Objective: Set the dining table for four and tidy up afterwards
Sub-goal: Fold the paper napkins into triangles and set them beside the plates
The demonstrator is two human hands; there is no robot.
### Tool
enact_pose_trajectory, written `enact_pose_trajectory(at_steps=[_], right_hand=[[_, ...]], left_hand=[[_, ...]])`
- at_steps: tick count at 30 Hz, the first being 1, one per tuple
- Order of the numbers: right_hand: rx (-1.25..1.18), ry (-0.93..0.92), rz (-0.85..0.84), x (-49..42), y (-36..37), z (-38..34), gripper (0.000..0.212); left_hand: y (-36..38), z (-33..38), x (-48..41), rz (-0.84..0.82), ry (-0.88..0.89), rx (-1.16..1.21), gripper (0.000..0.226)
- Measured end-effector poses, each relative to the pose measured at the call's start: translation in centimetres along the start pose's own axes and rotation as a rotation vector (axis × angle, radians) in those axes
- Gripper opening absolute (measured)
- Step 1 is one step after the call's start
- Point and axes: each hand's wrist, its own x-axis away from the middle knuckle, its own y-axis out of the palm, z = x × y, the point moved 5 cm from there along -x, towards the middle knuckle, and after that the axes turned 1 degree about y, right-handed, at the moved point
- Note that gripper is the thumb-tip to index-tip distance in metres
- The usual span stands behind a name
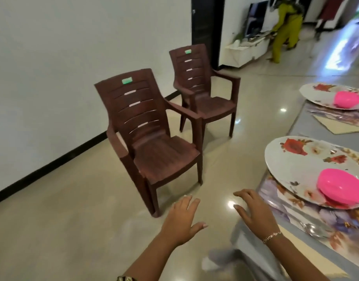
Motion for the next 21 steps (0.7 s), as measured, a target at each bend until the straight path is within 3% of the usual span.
enact_pose_trajectory(at_steps=[5, 9, 13, 17, 21], right_hand=[[0.06, 0.116, 0.06, -5.1, 0.2, -1.5, 0.041], [0.093, 0.274, 0.202, -7.6, -0.8, -0.9, 0.043], [0.13, 0.453, 0.282, -9.0, -1.1, 1.7, 0.042], [0.175, 0.582, 0.365, -10.5, -2.6, 4.9, 0.042], [0.156, 0.751, 0.501, -11.8, -4.2, 9.4, 0.032]], left_hand=[[-4.2, -5.7, -6.2, -0.034, 0.139, 0.001, 0.1], [-5.7, -7.3, -12.0, -0.079, 0.312, -0.028, 0.102], [-6.3, -5.8, -18.8, -0.14, 0.444, -0.027, 0.088], [-5.6, -2.8, -25.3, -0.216, 0.635, -0.039, 0.111], [-6.0, 2.3, -33.0, -0.227, 0.795, -0.082, 0.102]])
